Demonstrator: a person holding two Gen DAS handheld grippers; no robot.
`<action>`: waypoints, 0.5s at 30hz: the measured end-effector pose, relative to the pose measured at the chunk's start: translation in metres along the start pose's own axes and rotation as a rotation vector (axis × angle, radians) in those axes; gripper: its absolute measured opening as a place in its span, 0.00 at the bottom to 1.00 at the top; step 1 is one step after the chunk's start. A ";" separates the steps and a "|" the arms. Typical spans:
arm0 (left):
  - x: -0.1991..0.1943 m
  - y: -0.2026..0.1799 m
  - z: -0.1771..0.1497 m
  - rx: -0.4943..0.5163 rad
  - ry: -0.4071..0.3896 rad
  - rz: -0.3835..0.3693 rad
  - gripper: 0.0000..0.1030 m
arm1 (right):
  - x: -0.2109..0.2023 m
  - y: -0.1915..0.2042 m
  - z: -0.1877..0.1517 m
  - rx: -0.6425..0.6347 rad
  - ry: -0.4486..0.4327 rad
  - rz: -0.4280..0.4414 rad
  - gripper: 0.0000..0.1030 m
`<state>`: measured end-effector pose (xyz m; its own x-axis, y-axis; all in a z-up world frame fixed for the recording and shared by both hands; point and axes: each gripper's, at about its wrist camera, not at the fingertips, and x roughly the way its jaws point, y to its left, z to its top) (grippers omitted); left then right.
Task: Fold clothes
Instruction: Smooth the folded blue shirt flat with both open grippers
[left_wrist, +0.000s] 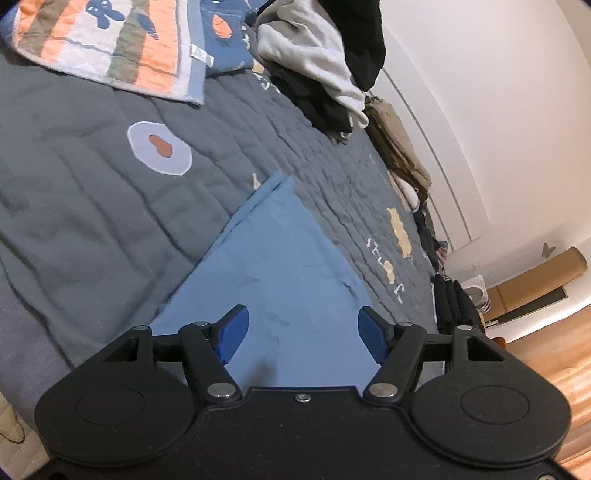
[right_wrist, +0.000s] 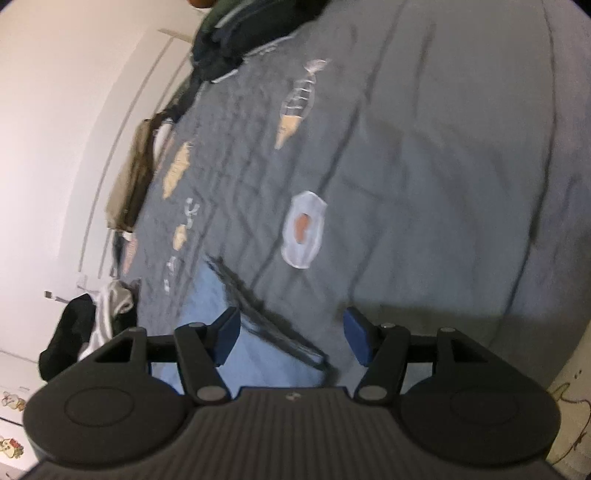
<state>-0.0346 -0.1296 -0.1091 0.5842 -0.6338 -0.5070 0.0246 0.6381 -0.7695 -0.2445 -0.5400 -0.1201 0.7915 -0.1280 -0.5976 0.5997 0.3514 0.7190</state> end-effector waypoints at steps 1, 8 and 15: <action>0.000 0.000 -0.001 0.005 0.006 0.002 0.63 | -0.001 0.003 0.001 -0.018 -0.004 0.001 0.59; -0.007 0.007 -0.003 0.017 0.020 0.027 0.63 | -0.008 0.029 0.008 -0.157 -0.034 0.004 0.62; -0.014 0.004 0.004 0.074 0.011 0.043 0.63 | 0.000 0.097 -0.022 -0.532 0.009 0.026 0.68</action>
<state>-0.0398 -0.1164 -0.1033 0.5770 -0.6094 -0.5438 0.0599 0.6956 -0.7160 -0.1892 -0.4857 -0.0580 0.8028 -0.1063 -0.5867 0.4355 0.7766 0.4552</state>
